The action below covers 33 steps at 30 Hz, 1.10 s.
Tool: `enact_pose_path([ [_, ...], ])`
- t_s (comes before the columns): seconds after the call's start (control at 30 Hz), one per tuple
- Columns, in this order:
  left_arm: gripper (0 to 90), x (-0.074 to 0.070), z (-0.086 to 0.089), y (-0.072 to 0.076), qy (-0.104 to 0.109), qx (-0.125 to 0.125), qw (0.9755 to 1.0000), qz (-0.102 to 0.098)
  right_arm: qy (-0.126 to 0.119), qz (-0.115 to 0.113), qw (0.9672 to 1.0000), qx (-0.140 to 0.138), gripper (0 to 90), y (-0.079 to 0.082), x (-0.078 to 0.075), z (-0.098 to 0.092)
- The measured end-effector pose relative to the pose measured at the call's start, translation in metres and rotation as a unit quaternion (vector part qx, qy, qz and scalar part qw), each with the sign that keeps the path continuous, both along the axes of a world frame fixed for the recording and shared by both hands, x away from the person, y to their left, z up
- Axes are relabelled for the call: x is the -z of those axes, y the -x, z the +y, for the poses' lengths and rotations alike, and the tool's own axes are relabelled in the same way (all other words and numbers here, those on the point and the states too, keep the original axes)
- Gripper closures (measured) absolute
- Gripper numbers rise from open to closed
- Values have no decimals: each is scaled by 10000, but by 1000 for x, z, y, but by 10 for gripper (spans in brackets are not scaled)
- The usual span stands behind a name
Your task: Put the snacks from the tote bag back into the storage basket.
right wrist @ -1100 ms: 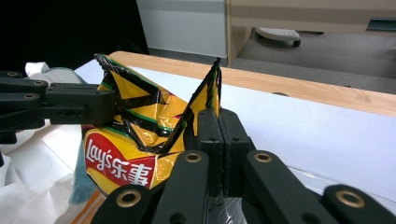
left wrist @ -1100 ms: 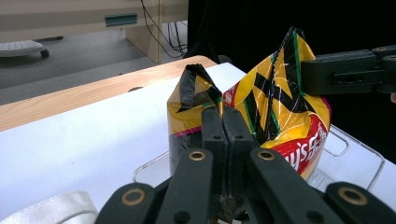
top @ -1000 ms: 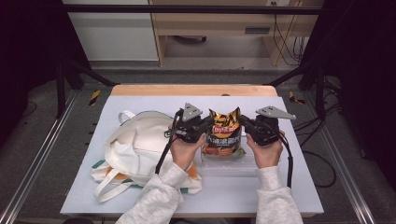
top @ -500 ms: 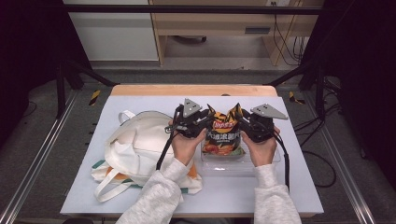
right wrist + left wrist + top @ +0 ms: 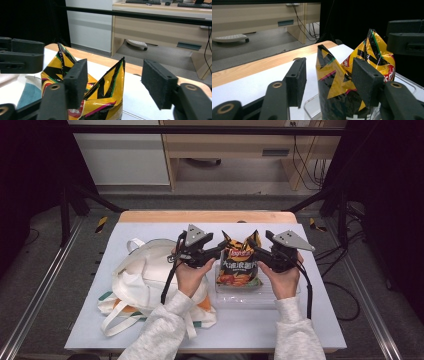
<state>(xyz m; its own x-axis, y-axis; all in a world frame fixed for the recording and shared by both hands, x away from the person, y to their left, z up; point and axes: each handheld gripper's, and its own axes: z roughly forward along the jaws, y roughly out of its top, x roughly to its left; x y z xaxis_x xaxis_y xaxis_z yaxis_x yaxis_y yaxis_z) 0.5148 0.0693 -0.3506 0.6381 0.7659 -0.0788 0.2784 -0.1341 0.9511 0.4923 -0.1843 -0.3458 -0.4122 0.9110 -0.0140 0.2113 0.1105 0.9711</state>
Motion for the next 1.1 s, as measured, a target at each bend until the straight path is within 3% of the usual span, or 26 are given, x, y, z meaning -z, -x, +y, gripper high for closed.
enact_pose_path([
  [0.23, 413, -4, 24, 9, -55, 144, 9999, -12, -77, -57, 9999, -70, 303, 8, -7, -1],
  [0.5, 375, -1, 65, 21, -164, 247, 9995, 57, -53, 13, 9999, -128, 239, 19, -10, -5],
  [0.8, 351, 11, 115, 28, -289, 40, 9994, 206, -30, 79, 9998, -175, 171, 29, -8, -12],
  [1.1, 342, 20, 150, 39, -353, -159, 9990, 215, 100, 155, 9998, -86, 153, 39, 0, -24],
])
